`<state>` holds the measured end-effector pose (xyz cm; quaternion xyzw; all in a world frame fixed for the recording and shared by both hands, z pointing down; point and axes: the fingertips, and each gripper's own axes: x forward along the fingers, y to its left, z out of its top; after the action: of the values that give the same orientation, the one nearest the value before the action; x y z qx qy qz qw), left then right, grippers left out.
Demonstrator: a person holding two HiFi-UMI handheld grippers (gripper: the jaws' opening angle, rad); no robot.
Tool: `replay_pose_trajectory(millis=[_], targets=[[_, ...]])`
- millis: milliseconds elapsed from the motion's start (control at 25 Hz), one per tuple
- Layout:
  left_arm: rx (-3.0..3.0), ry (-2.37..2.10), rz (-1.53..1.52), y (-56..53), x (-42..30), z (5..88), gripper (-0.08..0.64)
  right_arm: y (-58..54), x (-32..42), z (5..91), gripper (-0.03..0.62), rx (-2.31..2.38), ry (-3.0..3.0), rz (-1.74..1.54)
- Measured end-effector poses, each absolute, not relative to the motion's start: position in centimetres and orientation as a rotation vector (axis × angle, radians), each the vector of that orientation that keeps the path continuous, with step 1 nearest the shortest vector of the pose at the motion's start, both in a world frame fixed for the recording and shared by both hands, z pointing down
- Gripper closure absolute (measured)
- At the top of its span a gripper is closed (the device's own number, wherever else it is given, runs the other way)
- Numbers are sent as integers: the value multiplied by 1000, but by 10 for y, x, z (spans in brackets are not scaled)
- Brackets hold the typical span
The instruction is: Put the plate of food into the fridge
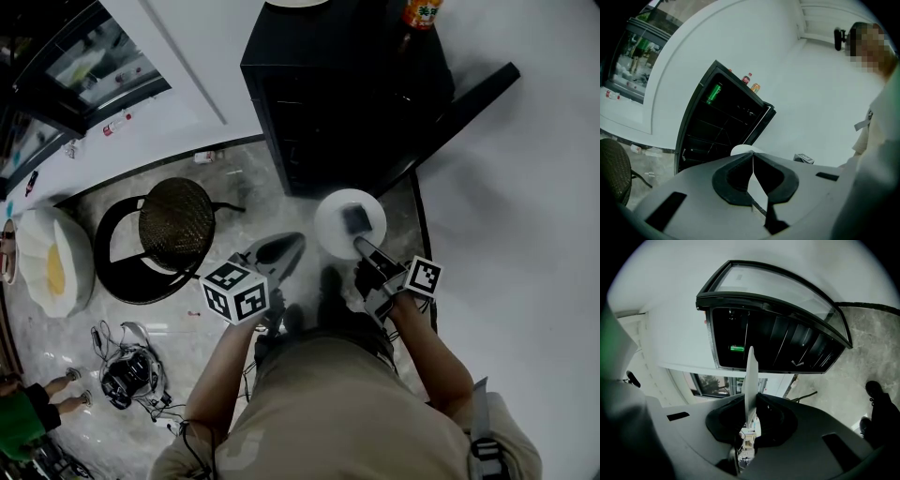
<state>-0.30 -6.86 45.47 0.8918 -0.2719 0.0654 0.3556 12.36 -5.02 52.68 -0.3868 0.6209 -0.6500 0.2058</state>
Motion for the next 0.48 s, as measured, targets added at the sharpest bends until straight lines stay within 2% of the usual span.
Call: replay_pose_trajectory(millis=[480], targets=[[2266, -713, 174, -79, 8, 463, 548, -74, 136, 542, 551, -1086, 1721, -1816]])
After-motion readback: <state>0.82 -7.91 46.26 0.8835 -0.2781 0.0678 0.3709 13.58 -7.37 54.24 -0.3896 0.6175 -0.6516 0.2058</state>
